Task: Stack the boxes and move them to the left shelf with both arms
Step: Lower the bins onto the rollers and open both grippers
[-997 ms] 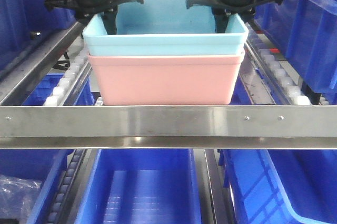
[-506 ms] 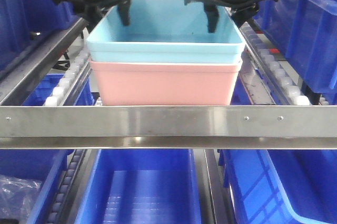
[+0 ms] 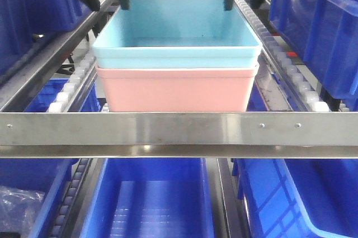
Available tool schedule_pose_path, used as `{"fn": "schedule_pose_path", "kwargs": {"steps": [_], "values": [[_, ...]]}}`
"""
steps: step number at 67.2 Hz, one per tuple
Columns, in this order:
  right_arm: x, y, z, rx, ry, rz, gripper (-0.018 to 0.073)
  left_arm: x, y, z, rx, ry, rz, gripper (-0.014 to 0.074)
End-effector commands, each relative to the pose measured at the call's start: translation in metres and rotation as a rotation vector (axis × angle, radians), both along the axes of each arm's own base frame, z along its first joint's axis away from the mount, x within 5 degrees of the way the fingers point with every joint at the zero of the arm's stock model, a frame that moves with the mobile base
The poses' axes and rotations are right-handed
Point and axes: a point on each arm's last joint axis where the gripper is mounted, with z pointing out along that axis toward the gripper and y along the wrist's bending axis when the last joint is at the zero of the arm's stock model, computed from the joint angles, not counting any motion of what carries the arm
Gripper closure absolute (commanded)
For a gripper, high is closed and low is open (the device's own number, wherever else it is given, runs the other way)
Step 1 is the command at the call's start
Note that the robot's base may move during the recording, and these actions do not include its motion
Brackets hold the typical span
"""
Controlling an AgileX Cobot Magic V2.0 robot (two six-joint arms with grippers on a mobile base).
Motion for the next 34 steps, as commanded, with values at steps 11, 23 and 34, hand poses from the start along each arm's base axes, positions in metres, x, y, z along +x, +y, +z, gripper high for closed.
{"fn": "schedule_pose_path", "kwargs": {"steps": [11, 23, 34], "values": [[-0.013, -0.006, 0.052, 0.024, -0.155, 0.015, 0.0482, -0.010, 0.009, 0.048, -0.004, -0.153, -0.008, 0.0603], [-0.014, -0.009, 0.052, 0.015, -0.138, 0.005, 0.0515, -0.010, 0.015, 0.045, 0.013, -0.112, 0.019, 0.0603], [-0.021, 0.008, 0.053, 0.015, -0.145, 0.048, 0.0511, -0.017, 0.017, 0.058, -0.032, -0.141, 0.010, 0.0601]]}}
